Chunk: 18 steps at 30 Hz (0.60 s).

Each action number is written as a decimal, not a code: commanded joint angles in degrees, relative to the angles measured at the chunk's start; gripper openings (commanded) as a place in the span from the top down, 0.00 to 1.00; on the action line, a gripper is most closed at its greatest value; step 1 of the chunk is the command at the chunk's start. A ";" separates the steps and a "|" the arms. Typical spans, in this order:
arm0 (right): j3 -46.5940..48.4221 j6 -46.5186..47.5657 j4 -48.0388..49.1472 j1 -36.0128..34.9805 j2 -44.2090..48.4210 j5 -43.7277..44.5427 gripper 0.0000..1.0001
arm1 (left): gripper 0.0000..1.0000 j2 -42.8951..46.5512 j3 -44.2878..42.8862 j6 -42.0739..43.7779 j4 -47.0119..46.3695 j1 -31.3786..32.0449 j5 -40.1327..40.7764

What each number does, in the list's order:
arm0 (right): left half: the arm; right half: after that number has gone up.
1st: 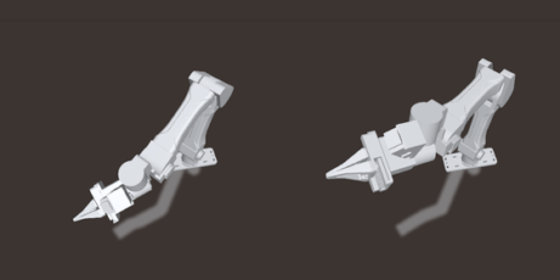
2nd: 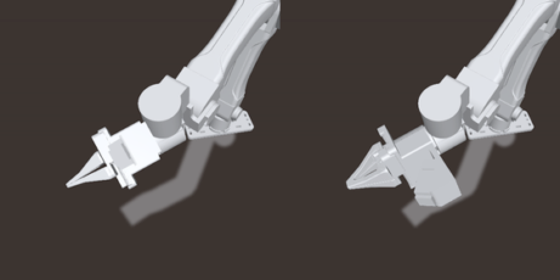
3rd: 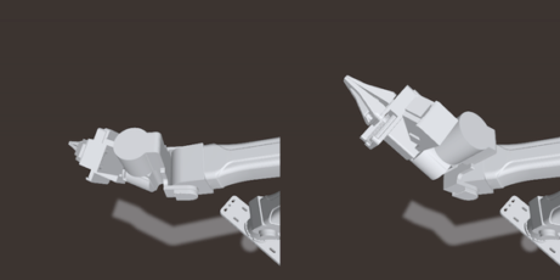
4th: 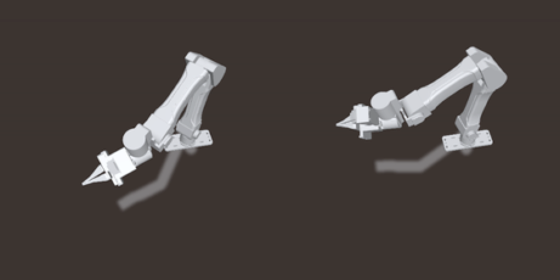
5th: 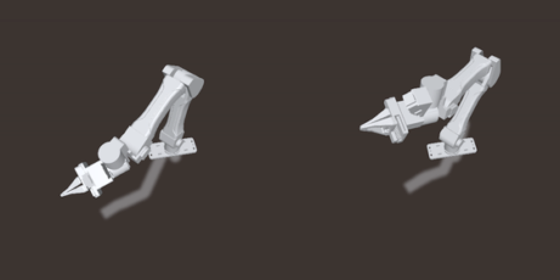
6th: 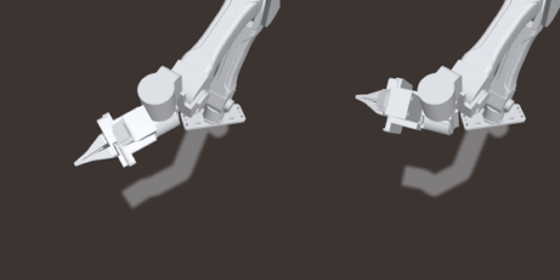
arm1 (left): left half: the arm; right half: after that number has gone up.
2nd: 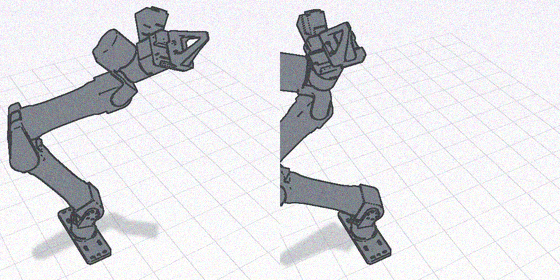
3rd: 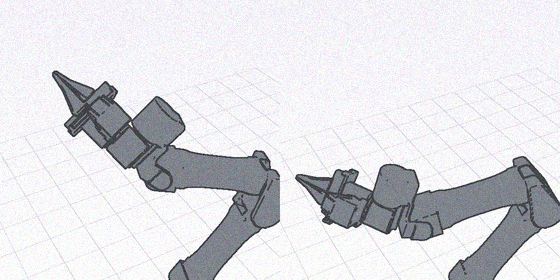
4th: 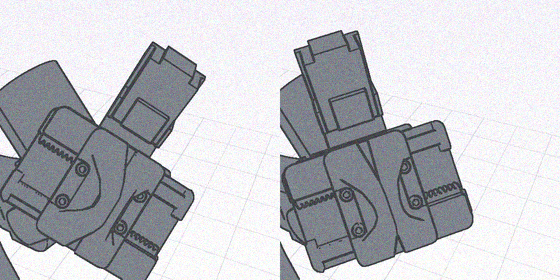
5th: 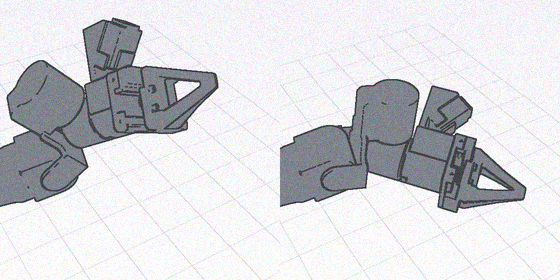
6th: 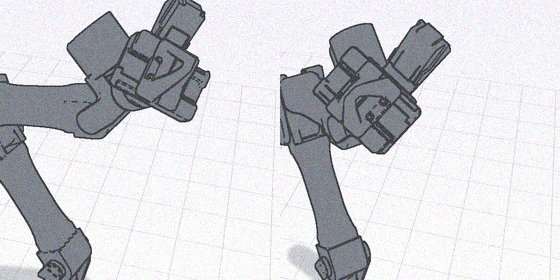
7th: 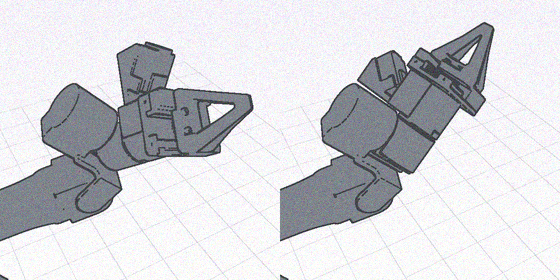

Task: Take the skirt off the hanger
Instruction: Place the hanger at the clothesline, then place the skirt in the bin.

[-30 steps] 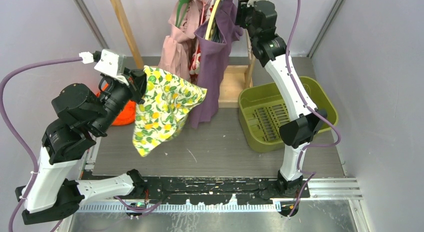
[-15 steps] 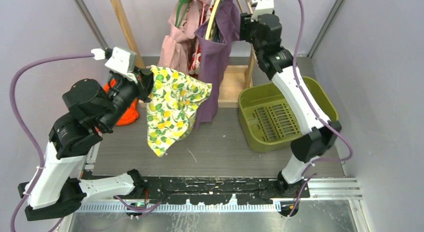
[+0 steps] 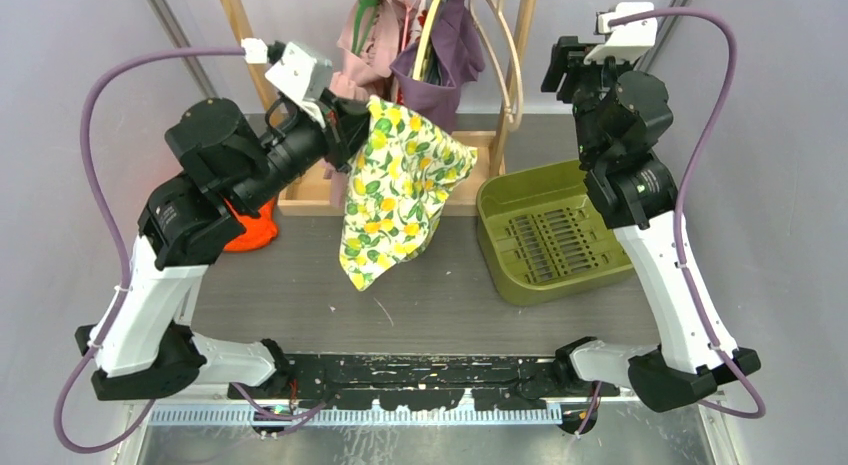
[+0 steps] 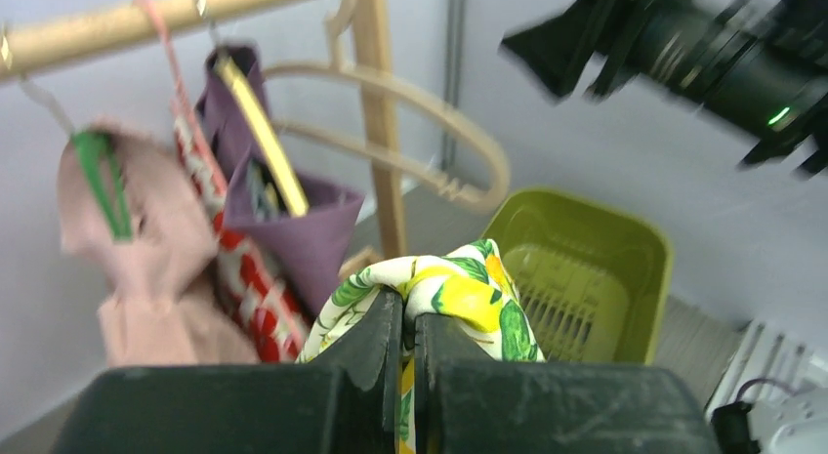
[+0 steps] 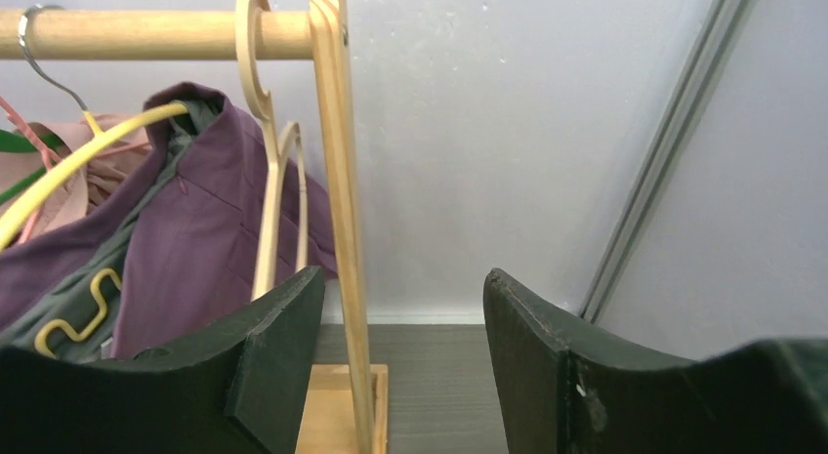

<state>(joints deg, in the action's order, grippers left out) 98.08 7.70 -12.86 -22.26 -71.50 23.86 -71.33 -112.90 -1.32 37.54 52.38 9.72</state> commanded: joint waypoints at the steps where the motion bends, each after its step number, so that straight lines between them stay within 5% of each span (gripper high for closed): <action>1: -3.02 1.55 2.14 0.04 2.09 2.18 0.34 | 1.00 -4.49 -10.17 -0.93 -11.21 0.08 -10.76; 10: -4.85 2.96 1.52 0.08 3.25 3.01 0.34 | 0.98 -18.16 -23.22 -5.49 -13.86 0.05 -22.67; 18: -4.40 8.23 0.18 0.09 5.69 6.32 0.33 | 0.98 -25.59 -21.66 -6.80 -15.29 0.05 -27.27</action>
<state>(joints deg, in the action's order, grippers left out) 92.79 12.10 -14.35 -22.26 -69.32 27.07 -95.29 -134.19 -6.20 26.79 52.38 -12.78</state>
